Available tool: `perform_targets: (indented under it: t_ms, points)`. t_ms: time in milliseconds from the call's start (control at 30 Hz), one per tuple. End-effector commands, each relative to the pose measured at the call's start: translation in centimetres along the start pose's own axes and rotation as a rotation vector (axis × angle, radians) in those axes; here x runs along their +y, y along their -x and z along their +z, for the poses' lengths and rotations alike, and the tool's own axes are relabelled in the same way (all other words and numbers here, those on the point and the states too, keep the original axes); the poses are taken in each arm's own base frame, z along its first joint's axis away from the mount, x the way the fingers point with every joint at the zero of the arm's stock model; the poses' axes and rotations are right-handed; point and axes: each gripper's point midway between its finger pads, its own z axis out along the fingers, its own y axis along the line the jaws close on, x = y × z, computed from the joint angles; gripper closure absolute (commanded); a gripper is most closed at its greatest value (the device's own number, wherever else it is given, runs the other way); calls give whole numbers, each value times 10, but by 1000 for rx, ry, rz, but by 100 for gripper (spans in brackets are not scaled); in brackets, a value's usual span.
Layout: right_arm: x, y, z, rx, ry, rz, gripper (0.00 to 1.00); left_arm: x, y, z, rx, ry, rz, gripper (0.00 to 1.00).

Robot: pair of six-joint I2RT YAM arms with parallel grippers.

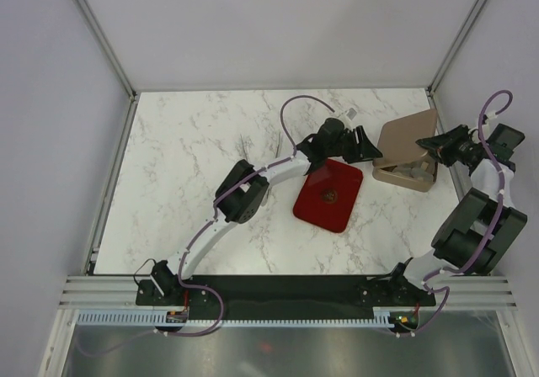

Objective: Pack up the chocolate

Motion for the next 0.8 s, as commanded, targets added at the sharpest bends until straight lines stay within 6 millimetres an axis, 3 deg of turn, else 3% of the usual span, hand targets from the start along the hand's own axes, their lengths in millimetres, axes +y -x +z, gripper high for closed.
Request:
perform_targets:
  t_ms: [0, 233, 400, 767]
  points:
    - [4, 17, -4, -32, -5, -67, 84, -24, 13, 6, -60, -64, 3, 44]
    - [-1, 21, -5, -37, -23, -58, 80, -23, 7, 10, -57, -72, -2, 44]
    - [-6, 25, -6, -45, -45, -45, 72, -26, 8, 10, -62, -80, 8, 44]
    - [-31, 40, -18, -112, -173, -20, 64, -26, 1, 13, -58, -83, 18, 44]
